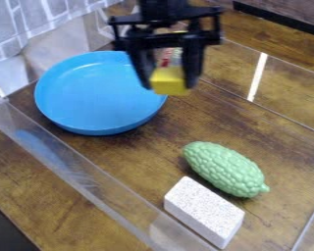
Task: Put the yellow brick in the blue tray
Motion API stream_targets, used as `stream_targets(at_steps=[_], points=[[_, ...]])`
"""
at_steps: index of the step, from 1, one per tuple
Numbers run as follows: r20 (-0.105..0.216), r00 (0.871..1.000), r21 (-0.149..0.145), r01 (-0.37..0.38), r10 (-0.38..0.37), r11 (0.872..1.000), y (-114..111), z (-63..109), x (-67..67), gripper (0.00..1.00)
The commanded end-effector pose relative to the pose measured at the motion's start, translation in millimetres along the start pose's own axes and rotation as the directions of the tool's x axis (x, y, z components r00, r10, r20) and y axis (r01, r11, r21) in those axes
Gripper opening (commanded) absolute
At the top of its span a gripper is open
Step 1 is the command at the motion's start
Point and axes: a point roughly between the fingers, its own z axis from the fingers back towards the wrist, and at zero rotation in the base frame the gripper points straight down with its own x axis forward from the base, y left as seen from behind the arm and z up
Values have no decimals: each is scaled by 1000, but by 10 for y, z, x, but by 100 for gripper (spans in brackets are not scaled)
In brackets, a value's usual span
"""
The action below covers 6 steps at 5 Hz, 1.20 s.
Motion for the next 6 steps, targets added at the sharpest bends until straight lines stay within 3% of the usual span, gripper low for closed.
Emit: stream_targets(at_steps=[1,2,6], points=[[49,998,-5,38,-38,999,99,174,10,0],[47,997,9,59,-60,998,93,144,84,0],[12,991,74,135,-136,988,143,26,168,0]])
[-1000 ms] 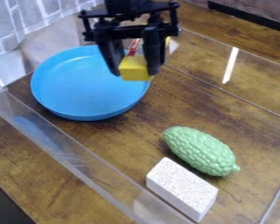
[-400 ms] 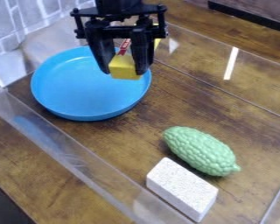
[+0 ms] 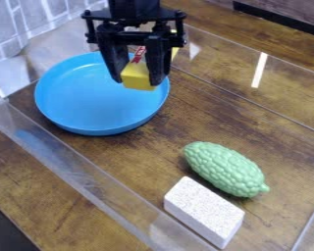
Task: Put the yellow brick in the blue tray
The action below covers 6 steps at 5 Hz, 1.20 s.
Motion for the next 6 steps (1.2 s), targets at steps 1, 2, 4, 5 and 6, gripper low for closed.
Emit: stream_targets(at_steps=[1,2,4,5,6], points=[[49,998,9,48,-49,999,-61,123,105,0],[43,997,21,69,-70,997,-54,101,122,0],[34,996,43,82,-84,996,41,44,181,0],[31,997,56,70,-72,996,155,5,224,0],[30,998,67,54,-56,996,299,-38,258,0]])
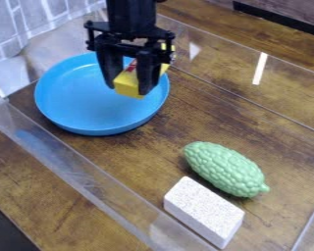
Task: Put the yellow brick in the blue tray
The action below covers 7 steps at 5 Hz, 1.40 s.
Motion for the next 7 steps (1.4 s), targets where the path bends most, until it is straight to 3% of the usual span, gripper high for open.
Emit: stream_targets(at_steps=[1,7], points=[[59,998,6,-14,14,1000,102,105,138,0],[29,999,56,-21,19,998,381,-189,358,0]])
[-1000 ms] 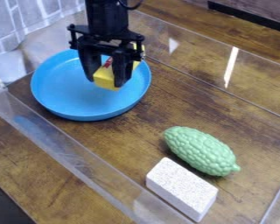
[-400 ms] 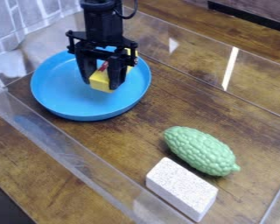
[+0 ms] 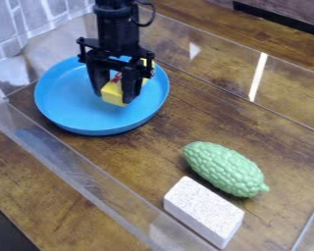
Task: Put the yellow brick in the blue tray
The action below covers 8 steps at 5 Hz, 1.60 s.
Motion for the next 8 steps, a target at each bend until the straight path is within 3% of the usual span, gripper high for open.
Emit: stream_targets(at_steps=[1,5,8], points=[[60,998,13,-13,12,1000,94,142,137,0],[49,999,28,0,-1,1000,161,86,191,0],[49,999,23,21,-22,1000,126,156,188,0]])
